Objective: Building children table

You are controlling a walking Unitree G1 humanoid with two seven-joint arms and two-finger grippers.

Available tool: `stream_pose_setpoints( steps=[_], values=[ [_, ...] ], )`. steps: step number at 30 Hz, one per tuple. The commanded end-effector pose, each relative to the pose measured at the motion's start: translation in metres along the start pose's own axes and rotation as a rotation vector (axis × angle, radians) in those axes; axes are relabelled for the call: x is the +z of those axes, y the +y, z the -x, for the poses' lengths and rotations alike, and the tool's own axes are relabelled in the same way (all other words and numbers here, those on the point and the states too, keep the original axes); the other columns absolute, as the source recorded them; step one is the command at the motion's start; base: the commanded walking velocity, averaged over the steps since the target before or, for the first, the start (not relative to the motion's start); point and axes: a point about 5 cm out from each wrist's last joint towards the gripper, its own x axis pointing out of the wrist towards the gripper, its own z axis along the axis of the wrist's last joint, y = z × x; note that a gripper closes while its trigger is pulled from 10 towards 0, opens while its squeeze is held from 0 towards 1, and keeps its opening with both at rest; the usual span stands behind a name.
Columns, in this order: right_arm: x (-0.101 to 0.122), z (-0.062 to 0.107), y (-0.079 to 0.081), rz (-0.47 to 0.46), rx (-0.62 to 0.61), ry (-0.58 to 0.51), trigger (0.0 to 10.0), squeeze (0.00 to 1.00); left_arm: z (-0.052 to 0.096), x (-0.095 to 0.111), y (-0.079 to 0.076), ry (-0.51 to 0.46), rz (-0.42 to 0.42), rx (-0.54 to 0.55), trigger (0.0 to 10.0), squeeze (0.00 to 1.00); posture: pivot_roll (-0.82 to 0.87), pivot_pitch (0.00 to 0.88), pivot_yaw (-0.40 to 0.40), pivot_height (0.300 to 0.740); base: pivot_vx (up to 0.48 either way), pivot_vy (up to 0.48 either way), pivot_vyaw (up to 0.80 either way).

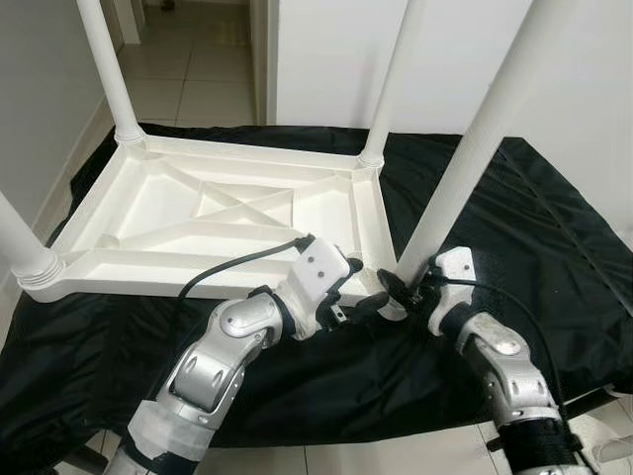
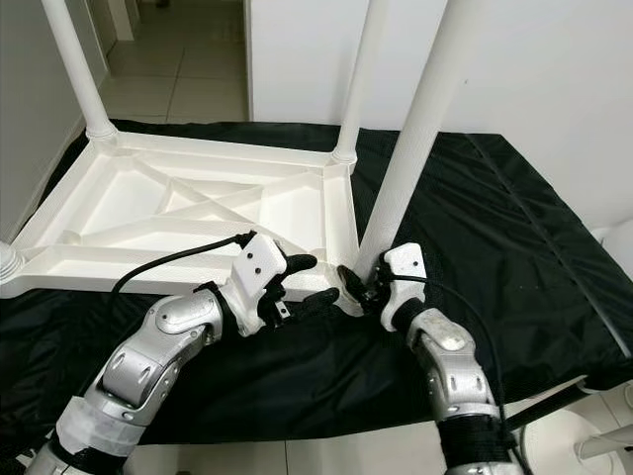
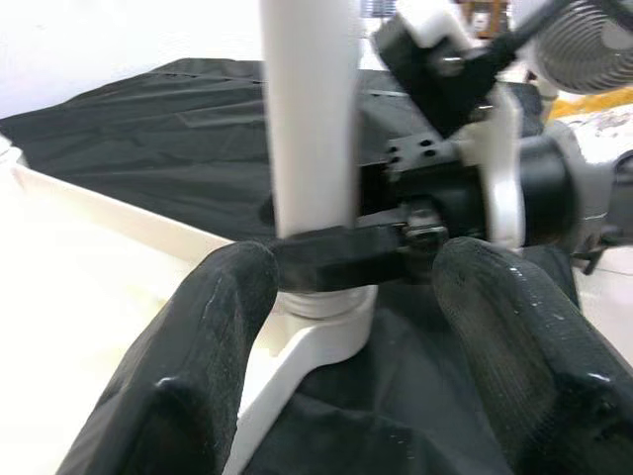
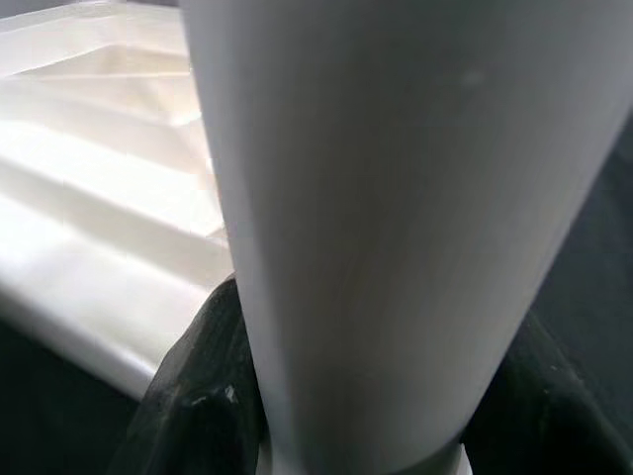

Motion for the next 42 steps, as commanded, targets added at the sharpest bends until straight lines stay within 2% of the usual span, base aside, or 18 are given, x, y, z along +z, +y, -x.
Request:
stream_pose_setpoints(
  steps=[1,2,6,8,12,15,17,21,22,24,25,30,31,32,35,38,41,42],
  values=[
    [-0.006,0.001,0.002,-0.014,-0.057,0.041,10.0,0.00,-0.001,0.001,0.001,-0.004,-0.007,0.021,10.0,0.00,-0.05,0.022,-0.048,0.740,0.000,0.000,0.00],
    [-0.006,0.001,0.002,-0.014,-0.057,0.041,10.0,0.00,-0.001,0.001,0.001,-0.004,-0.007,0.021,10.0,0.00,-0.05,0.022,-0.048,0.740,0.000,0.000,0.00],
    [-0.005,-0.003,0.023,-0.098,-0.274,0.045,10.0,0.00,-0.003,0.001,0.001,-0.006,-0.006,0.014,10.0,0.00,-0.05,0.022,-0.044,0.740,0.000,0.000,0.00],
    [-0.005,-0.004,0.025,-0.102,-0.289,0.046,10.0,0.00,-0.003,0.002,0.001,-0.006,-0.006,0.014,10.0,0.00,-0.05,0.022,-0.044,0.740,0.000,0.000,0.00],
    [-0.001,-0.008,0.043,-0.128,-0.407,0.035,10.0,0.00,-0.003,0.002,0.000,-0.007,-0.007,0.011,10.0,0.00,-0.05,0.024,-0.044,0.740,0.000,0.000,0.00],
    [0.000,-0.008,0.045,-0.138,-0.413,0.039,10.0,0.00,-0.004,0.002,0.000,-0.007,-0.007,0.011,10.0,0.00,-0.05,0.024,-0.044,0.740,0.000,0.000,0.00],
    [0.003,-0.009,0.054,-0.147,-0.399,0.032,10.0,0.00,-0.004,0.002,0.000,-0.009,-0.006,0.014,10.0,0.00,-0.04,0.023,-0.053,0.740,0.000,0.000,0.00],
    [0.005,-0.009,0.054,-0.151,-0.400,0.019,10.0,0.00,-0.004,0.002,0.000,-0.010,-0.006,0.015,10.0,0.00,-0.04,0.021,-0.054,0.740,0.000,0.000,0.00],
    [0.007,-0.008,0.052,-0.158,-0.399,0.009,10.0,0.15,-0.004,0.002,0.000,-0.011,-0.006,0.014,10.0,0.00,-0.04,0.018,-0.055,0.740,0.000,0.000,0.00],
    [0.007,-0.008,0.052,-0.158,-0.399,0.009,10.0,0.15,-0.004,0.002,0.000,-0.011,-0.006,0.014,10.0,0.00,-0.04,0.018,-0.055,0.740,0.000,0.000,0.00],
    [0.009,-0.007,0.051,-0.157,-0.404,0.002,10.0,1.00,-0.005,0.002,0.000,-0.011,-0.006,0.014,10.0,0.00,-0.04,0.015,-0.056,0.740,0.000,0.000,0.00],
    [0.015,-0.005,0.044,-0.149,-0.405,-0.028,10.0,1.00,-0.005,0.003,0.001,-0.014,-0.009,0.015,10.0,0.00,-0.05,0.010,-0.059,0.740,0.000,0.000,0.00],
    [0.016,-0.005,0.042,-0.135,-0.377,-0.035,10.0,0.86,-0.006,0.002,0.000,-0.014,-0.009,0.014,10.0,0.00,-0.05,0.006,-0.061,0.740,0.000,0.000,0.00],
    [0.017,-0.004,0.038,-0.119,-0.349,-0.042,10.0,0.00,-0.006,0.002,0.000,-0.014,-0.009,0.013,10.0,0.00,-0.05,0.005,-0.062,0.740,0.000,0.000,0.00],
    [0.018,-0.002,0.034,-0.102,-0.318,-0.049,10.0,0.00,-0.006,0.002,-0.001,-0.015,-0.009,0.012,10.0,0.00,-0.05,0.005,-0.062,0.740,0.000,0.000,0.00],
    [0.015,0.001,0.027,-0.066,-0.185,-0.035,10.0,0.00,-0.006,0.002,-0.001,-0.016,-0.011,0.012,10.0,0.00,-0.05,0.000,-0.063,0.740,0.000,0.000,0.00],
    [0.014,0.002,0.024,-0.045,-0.147,-0.031,10.0,0.00,-0.006,0.002,0.000,-0.016,-0.011,0.012,10.0,0.00,-0.05,0.000,-0.063,0.740,0.000,0.000,0.00],
    [0.013,0.004,0.019,-0.005,-0.105,-0.031,10.0,0.00,-0.006,0.002,0.000,-0.016,-0.013,0.012,10.0,0.00,-0.04,0.000,-0.062,0.740,0.000,0.000,0.00]
  ],
)
